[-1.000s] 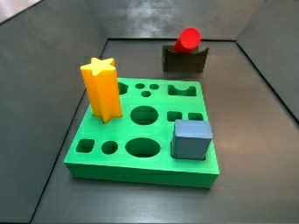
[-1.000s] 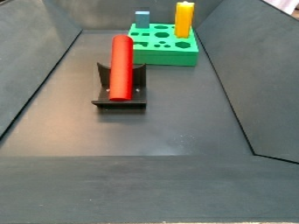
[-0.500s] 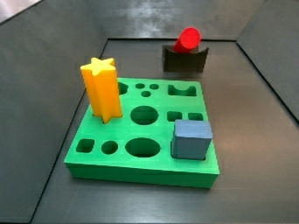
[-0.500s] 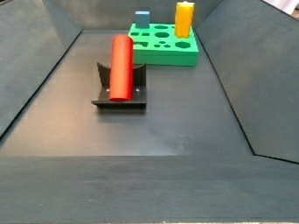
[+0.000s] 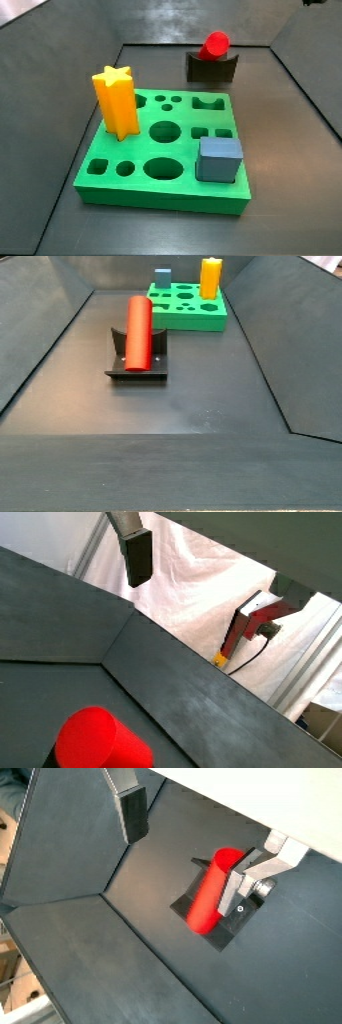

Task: Pick up the round object. Move up. Place the round object on the fixture. Regrasp the round object. Move to above the board. Insert the round object.
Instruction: Regrasp the round object.

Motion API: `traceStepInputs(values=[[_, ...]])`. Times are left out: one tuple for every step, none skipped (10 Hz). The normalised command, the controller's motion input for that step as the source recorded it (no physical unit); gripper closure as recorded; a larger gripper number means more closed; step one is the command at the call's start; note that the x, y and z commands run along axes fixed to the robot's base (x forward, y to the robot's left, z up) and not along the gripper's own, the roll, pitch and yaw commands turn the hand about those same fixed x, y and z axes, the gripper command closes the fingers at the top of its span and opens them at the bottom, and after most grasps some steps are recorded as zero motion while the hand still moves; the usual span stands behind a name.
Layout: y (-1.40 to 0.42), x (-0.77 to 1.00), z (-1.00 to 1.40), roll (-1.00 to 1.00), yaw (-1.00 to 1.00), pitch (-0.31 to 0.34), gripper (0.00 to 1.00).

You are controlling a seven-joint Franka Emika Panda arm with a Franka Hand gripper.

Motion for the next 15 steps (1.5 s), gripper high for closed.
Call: traceStepInputs(values=[[-0.04,0.08,-0.01,0.17,0.21,0.035,0.0],[0.05,0.03,-1.0,0.21,0.19,-0.008,0.0],[0.05,0.03,-1.0,0.2,0.16,-0.027,0.0],[0.04,0.04,-1.0,0.18,0.14,-0.06,0.0],[0.04,0.05,-1.0,0.14,0.11,-0.084,0.0],[0.04,0.06,-1.0,0.1,0.08,-0.106,0.0],[0.03,0.07,-1.0,0.08,0.05,-0.112,0.0],[0.03,0.08,-1.0,0.07,0.02,-0.113,0.0],[0.03,0.08,-1.0,0.07,0.0,-0.109,0.0],[0.02,0.09,-1.0,0.07,-0.03,-0.092,0.0],[0.01,0.08,-0.85,0.07,-0.04,-0.072,0.0],[0.01,0.08,-0.68,0.06,-0.05,-0.053,0.0],[0.0,0.07,-0.51,0.07,-0.04,-0.032,0.0],[0.0,0.07,-0.3,0.06,-0.04,-0.005,0.0],[0.0,0.0,0.0,0.0,0.0,0.0,1.0]])
